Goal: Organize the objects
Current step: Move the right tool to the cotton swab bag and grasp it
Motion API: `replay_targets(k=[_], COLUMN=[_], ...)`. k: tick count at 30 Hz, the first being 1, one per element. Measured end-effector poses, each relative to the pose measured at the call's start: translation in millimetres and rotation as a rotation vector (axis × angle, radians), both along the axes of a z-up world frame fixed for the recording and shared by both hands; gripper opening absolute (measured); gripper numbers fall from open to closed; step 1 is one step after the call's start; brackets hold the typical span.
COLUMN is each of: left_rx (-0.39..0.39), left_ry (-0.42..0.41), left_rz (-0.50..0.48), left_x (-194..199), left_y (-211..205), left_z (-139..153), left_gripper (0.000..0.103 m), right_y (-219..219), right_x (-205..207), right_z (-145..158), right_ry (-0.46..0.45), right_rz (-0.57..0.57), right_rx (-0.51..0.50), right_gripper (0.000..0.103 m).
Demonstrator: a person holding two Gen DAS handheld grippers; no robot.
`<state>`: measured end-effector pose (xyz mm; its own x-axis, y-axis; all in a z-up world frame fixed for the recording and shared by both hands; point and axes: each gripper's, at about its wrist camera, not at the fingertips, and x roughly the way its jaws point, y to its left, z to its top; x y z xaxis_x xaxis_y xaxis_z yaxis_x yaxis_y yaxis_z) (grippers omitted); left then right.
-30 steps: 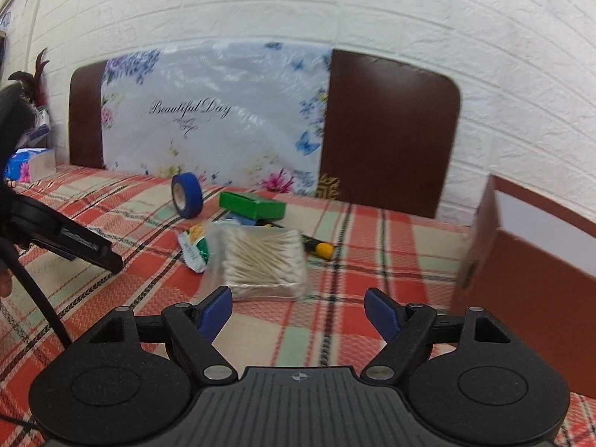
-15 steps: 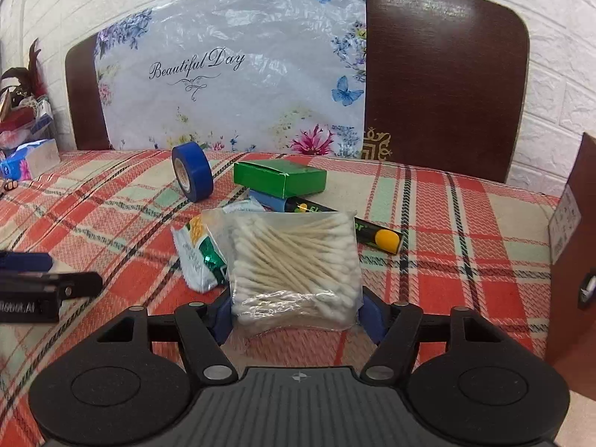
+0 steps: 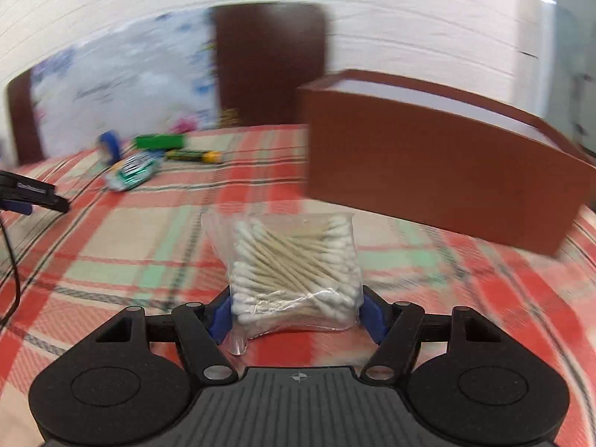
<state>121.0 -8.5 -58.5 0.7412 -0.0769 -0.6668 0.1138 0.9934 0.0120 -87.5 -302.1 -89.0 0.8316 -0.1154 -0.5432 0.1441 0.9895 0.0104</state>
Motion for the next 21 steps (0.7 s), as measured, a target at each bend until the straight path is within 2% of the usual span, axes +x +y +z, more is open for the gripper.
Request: replay_targets(k=[1,3,5,7,9,11,13,16,20,21], left_rx=[-0.008,-0.031,-0.068,-0.09,-0.098,-0.084,-0.085,-0.137,-0.173,-0.181], left_ry=[-0.011,-0.049,-0.08,-0.066,0.015,0.133,0.258,0.406,0.472,0.471], left_rz=[-0.014,-0.064,-0.159,-0.271,-0.373,-0.449,-0.492,-0.51,-0.471,-0.469], left_x=[1,-3,-15,-32,-48,-61,-68,-72,-70,-70], left_y=[-8,-33,-65,-102,-140,-174,-197,-213,-218,-217], left_z=[12,38,62,73,70,55,36,11,-8,-9], left_gripper=[0.077,0.077,0.078,0.079,0.079,0.079,0.078,0.078,0.081,0.081], right_y=[-5,-12,-14,-13,-13,-15,-19,-27,-27,-25], right_x=[-4,-8,-7,-5,-6,-7,-9,-10,-1,2], right_z=[0,0,-1,-2,0,1,1,-1,-2,-3], right_ry=[-0.01,-0.026,-0.024,-0.014,-0.01,-0.006,-0.006,-0.014,0.003,0.01], right_rz=[-0.031,-0.055,-0.048,-0.029,-0.01,0.002,0.006,0.013,0.018,0.024], right_rx=[0.017,0.059,0.077,0.079,0.077,0.084,0.103,0.148,0.142,0.123], right_gripper=[0.089,0.093,0.094,0.095,0.097,0.097,0.099,0.101,0.101,0.093])
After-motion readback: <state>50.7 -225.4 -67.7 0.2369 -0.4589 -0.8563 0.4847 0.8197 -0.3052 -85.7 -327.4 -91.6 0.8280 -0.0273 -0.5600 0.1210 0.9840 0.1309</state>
